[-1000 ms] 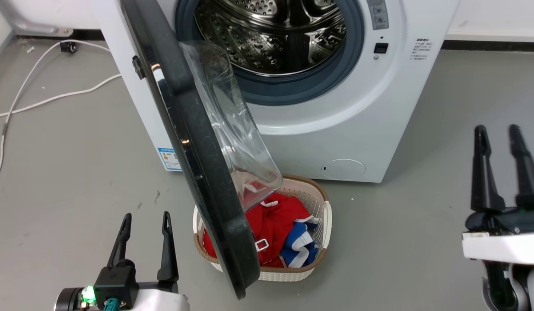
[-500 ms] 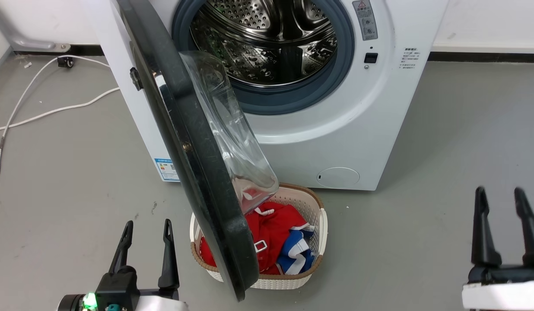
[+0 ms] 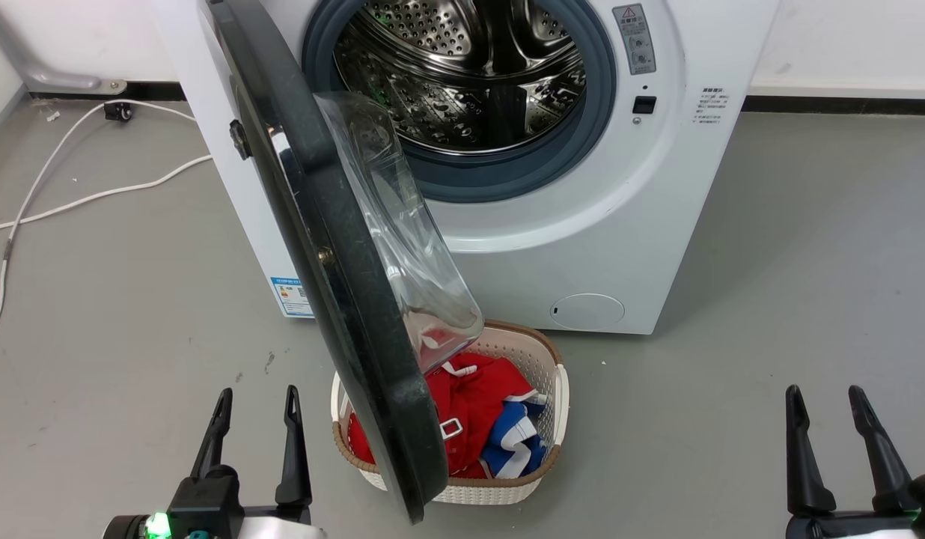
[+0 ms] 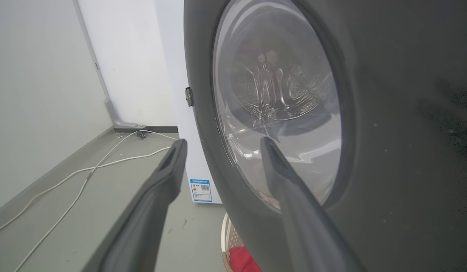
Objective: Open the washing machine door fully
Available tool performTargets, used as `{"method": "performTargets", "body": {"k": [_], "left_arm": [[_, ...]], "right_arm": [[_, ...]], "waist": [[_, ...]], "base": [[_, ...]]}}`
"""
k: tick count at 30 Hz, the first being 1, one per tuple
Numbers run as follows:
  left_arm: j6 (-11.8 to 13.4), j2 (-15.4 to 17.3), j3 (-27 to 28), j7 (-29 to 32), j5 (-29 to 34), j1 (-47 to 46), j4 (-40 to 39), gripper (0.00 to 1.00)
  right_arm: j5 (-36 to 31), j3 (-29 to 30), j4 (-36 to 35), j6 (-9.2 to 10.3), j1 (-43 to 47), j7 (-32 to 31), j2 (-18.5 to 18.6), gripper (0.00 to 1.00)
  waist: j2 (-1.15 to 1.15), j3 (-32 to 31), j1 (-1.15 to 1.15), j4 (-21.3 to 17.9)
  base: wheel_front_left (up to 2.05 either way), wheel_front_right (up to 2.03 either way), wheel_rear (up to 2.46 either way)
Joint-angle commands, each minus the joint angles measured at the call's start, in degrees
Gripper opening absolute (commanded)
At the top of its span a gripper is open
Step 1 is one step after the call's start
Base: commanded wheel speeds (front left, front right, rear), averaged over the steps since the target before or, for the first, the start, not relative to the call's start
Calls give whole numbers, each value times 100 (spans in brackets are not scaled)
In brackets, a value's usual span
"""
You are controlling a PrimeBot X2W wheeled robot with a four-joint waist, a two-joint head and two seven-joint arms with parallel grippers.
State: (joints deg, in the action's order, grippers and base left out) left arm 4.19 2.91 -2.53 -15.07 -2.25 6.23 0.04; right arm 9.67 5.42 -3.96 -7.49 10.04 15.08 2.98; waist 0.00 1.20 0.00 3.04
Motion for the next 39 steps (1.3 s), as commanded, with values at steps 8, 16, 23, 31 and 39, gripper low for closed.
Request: {"method": "performTargets", "body": {"k": [8, 16, 23, 31, 39], "left_arm": [[61, -1, 28, -16, 33, 64, 66, 100], [111, 0, 72, -16, 62, 73, 101, 0], [154, 241, 311, -16, 198, -170, -395, 0], [344, 593, 412, -15, 491, -495, -1625, 0], [283, 884, 15, -15, 722, -945, -2617, 0]], "right_arm": [[-22, -55, 117, -1, 114, 12, -16, 100], [6, -111, 171, -1, 126, 12, -16, 100], [-6, -59, 161, -1, 157, 12, -17, 100], [-35, -65, 205, -1, 171, 12, -16, 100], [-73, -124, 247, -1, 140, 12, -15, 100]], "waist": [[0, -15, 0, 4], [0, -69, 0, 26], [0, -118, 0, 92], [0, -148, 0, 114], [0, -139, 0, 71]], "base": [[0, 0, 0], [0, 0, 0], [0, 0, 0], [0, 0, 0], [0, 0, 0]]}}
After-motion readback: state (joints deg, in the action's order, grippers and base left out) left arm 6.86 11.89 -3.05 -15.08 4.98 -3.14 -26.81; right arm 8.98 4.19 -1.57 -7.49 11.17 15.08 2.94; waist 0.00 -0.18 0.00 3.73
